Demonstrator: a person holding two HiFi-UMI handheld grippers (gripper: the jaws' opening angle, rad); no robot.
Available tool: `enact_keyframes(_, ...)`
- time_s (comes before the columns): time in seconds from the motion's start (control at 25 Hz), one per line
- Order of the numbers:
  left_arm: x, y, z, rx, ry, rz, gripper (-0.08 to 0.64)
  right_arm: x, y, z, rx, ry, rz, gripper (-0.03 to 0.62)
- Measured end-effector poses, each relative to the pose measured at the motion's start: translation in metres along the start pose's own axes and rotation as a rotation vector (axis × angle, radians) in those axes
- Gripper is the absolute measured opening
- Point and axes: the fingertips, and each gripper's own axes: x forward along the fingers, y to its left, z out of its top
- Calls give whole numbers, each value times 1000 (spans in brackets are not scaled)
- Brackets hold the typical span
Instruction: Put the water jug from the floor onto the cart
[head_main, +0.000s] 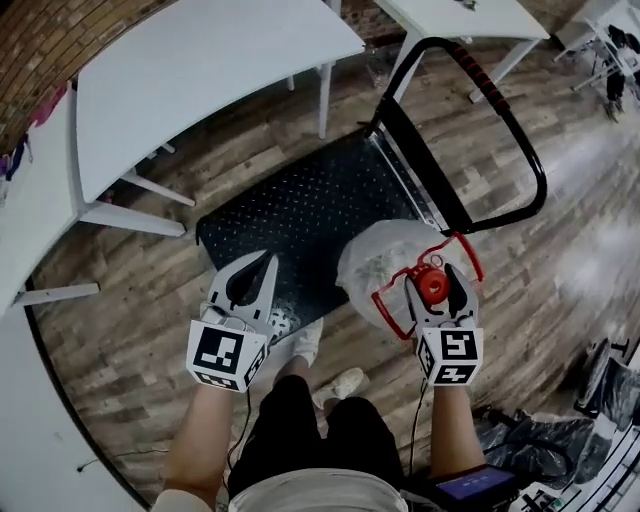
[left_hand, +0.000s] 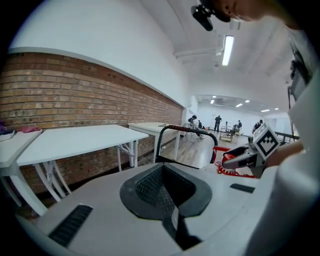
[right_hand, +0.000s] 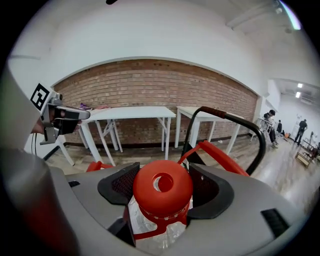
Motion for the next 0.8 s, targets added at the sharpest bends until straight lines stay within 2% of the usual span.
enact_keyframes(0.24, -18, 59, -8, -23, 2, 81, 2, 75, 61, 31, -77, -12, 116, 314)
enact_keyframes(0.44, -41, 97, -28, -52, 42, 157, 2, 141, 102, 30, -96, 42, 200, 314)
enact_keyframes(0.68, -51, 128, -43, -85, 46, 199, 2, 185, 149, 29, -148, 91, 264, 314)
enact_keyframes(0.8, -44, 131, -48, -88, 54, 195, 2, 200, 159, 22, -158, 112, 278, 314)
